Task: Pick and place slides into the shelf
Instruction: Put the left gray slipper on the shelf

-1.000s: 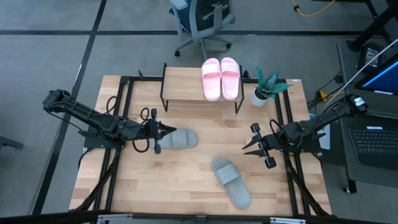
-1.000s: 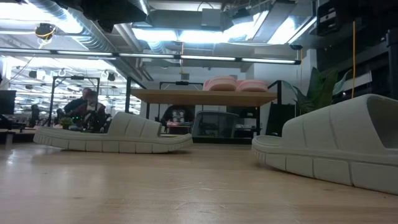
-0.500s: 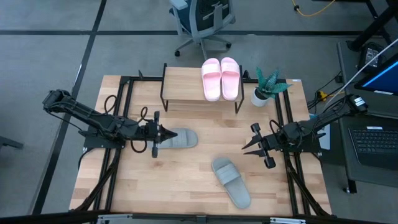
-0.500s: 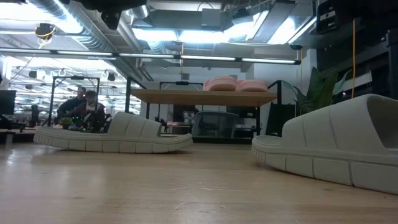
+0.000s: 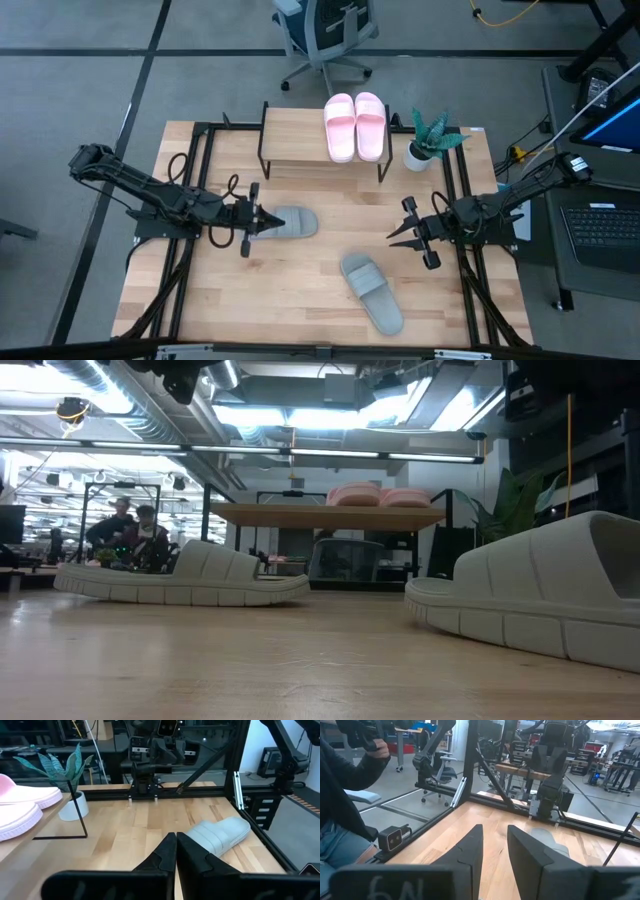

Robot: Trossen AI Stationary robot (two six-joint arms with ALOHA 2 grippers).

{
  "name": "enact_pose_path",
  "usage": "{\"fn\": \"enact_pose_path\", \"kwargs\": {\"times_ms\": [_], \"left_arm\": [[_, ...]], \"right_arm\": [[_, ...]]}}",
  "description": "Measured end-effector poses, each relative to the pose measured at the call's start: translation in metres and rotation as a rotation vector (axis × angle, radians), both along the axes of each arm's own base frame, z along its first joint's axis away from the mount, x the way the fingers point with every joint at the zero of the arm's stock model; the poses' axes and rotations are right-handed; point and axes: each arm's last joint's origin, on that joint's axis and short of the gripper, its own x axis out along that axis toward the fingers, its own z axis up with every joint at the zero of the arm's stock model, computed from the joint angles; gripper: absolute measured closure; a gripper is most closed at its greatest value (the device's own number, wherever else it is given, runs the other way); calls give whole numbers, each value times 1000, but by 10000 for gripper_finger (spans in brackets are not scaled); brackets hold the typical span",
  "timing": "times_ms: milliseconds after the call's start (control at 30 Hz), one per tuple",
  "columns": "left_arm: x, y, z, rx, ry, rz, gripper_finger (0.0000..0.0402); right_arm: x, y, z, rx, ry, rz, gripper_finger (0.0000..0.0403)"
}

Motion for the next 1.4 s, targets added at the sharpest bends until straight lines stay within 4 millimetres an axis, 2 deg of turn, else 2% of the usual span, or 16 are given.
{"fn": "enact_pose_path", "kwargs": {"times_ms": [400,700,1100,1233,1400], "left_arm": [[0,0,0,0,0,0,395],[0,0,0,1,1,1,395],[0,0,0,1,1,1,395],[0,0,0,1,1,1,395],[0,0,0,1,1,2,395]], "right_arm": [[4,-4,-3,26,30,-54,313],[7,-1,17,16,-33,-46,313],[8,-2,18,-5,-47,-99,313],[17,0,15,-34,-44,-156,313],[47,10,20,-137,18,-185,313]]}}
